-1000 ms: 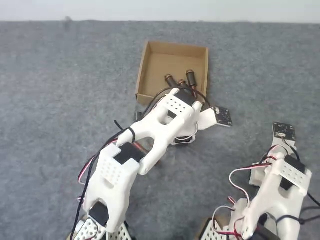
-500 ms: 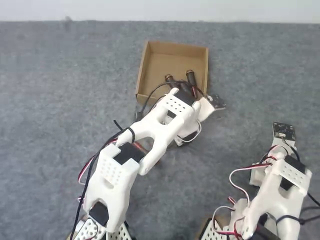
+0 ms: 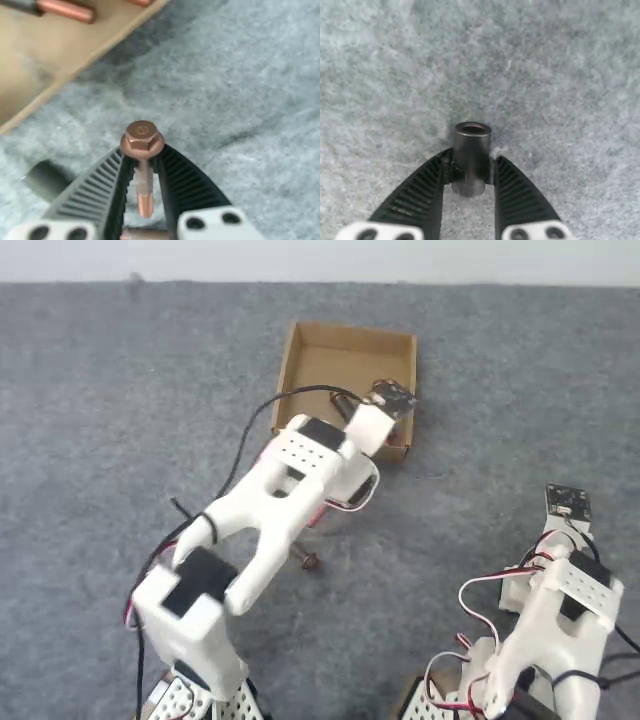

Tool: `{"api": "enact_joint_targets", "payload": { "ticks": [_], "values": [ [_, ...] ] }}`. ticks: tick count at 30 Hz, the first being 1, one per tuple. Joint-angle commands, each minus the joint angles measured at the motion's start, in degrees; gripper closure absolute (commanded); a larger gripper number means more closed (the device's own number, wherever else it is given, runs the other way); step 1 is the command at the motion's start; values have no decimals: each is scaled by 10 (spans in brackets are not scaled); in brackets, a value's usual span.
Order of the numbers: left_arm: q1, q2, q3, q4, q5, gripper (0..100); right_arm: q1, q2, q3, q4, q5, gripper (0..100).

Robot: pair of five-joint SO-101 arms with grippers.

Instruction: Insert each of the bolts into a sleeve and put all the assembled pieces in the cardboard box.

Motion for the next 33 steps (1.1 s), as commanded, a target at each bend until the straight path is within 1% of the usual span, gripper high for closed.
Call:
{"api": "enact_joint_targets", "payload": {
  "ticks": [1,6,10,13,17,24,26,30,33],
  "values": [
    [-19,-86,19,-24,9,959,4,-16,-3,-4,5,991],
    [-46,-162,65,-26,14,959,4,-16,-3,-4,5,991],
    [-83,-221,109,-50,64,958,4,-16,-3,-4,5,991],
    [-132,-264,142,-74,81,957,4,-16,-3,-4,5,991],
    [-199,-316,196,-104,81,957,4,-16,-3,-4,5,991],
    [-319,-398,328,-193,81,957,3,-16,-3,-7,5,991],
    [-351,-422,367,-207,81,957,-15,-16,-3,-8,5,991],
    [-412,-473,442,-226,81,956,-79,-19,-3,-9,9,991],
    [-428,-506,507,-255,79,956,-122,-22,-6,-44,9,991]
  ]
}}
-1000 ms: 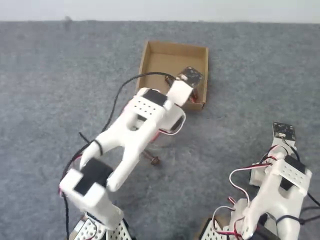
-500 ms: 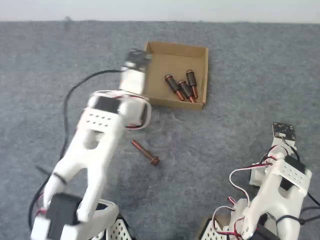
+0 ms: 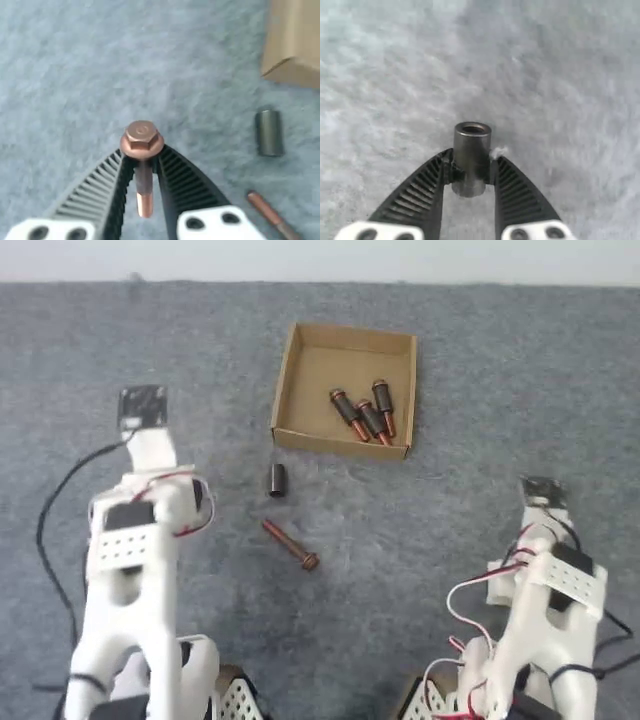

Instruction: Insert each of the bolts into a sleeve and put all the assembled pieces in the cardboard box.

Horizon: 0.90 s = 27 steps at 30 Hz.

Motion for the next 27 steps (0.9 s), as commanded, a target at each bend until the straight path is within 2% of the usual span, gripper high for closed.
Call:
{"api": "enact_joint_targets", "payload": {
  "ticks": [1,10,19,27],
  "values": [
    [-15,-62,55,-47,-1,956,-55,-22,-7,-46,7,991],
    [-12,-156,210,-211,0,959,-209,-16,-57,-206,6,991],
    [-11,-211,243,-213,-1,959,-284,-15,-70,-457,4,991],
    [-11,-212,245,-215,-1,959,-320,-15,-69,-590,7,989]
  ]
}}
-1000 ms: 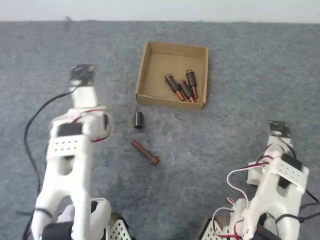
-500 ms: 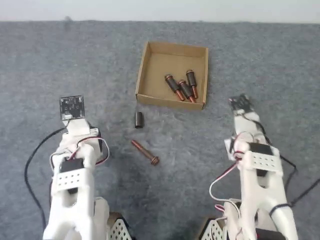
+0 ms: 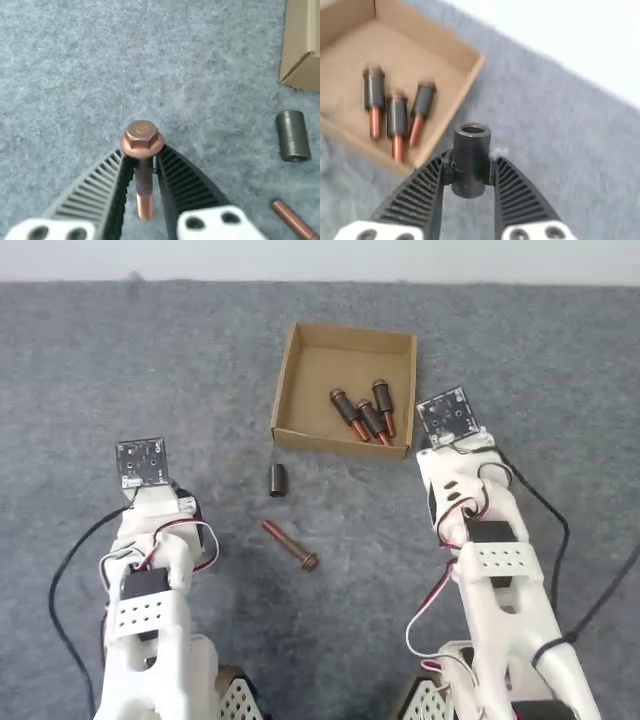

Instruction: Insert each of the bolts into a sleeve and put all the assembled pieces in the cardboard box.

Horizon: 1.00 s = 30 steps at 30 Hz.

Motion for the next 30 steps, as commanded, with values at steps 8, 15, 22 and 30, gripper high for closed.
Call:
{"api": "enact_joint_targets", "payload": {
  "ticks": [8,15,22,30],
  "values": [
    [1,-23,0,-20,2,959,-64,81,-45,-203,5,988],
    [2,-23,2,-20,2,959,-97,251,-75,-414,4,988],
    [3,-23,2,-20,2,959,-118,393,-113,-628,-62,988],
    [3,-23,2,-20,2,959,-120,430,-101,-676,-377,989]
  ]
}}
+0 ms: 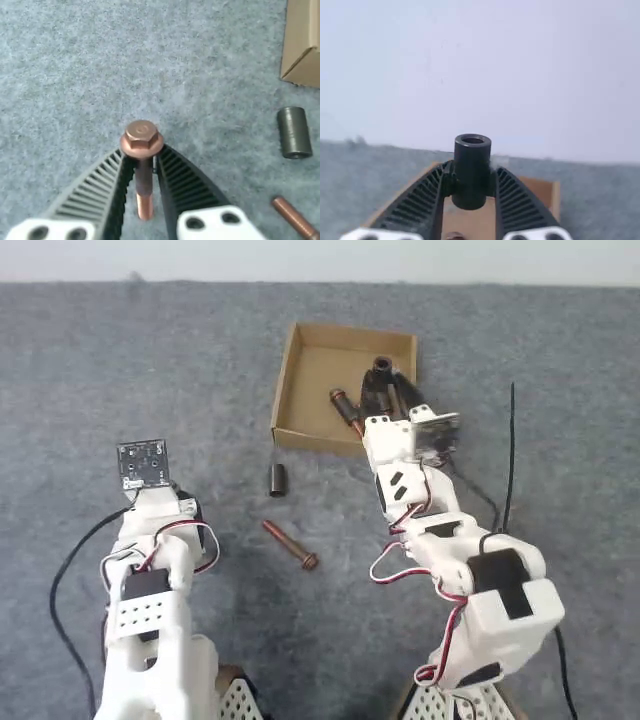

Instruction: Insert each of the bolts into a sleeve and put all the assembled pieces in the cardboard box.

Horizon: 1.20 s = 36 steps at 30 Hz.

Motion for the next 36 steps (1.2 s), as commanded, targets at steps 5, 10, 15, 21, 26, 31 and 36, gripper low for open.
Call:
{"api": "enact_joint_targets", "payload": {
  "ticks": [5,10,15,21,26,31,36],
  "values": [
    [3,-23,-4,-19,2,959,-37,-12,32,-22,15,991],
    [3,-23,-4,-19,2,959,-99,-12,91,-26,87,991],
    [3,-23,-4,-19,2,959,-122,-12,145,-134,99,990],
    [3,-23,-4,-19,2,959,-153,-12,216,-190,100,989],
    [3,-23,-4,-19,2,958,-172,-12,273,-250,100,989],
    [3,-23,-4,-19,2,958,-169,-12,327,-301,100,989],
    [3,-23,-4,-19,2,958,-170,-12,383,-340,100,989]
  ]
}}
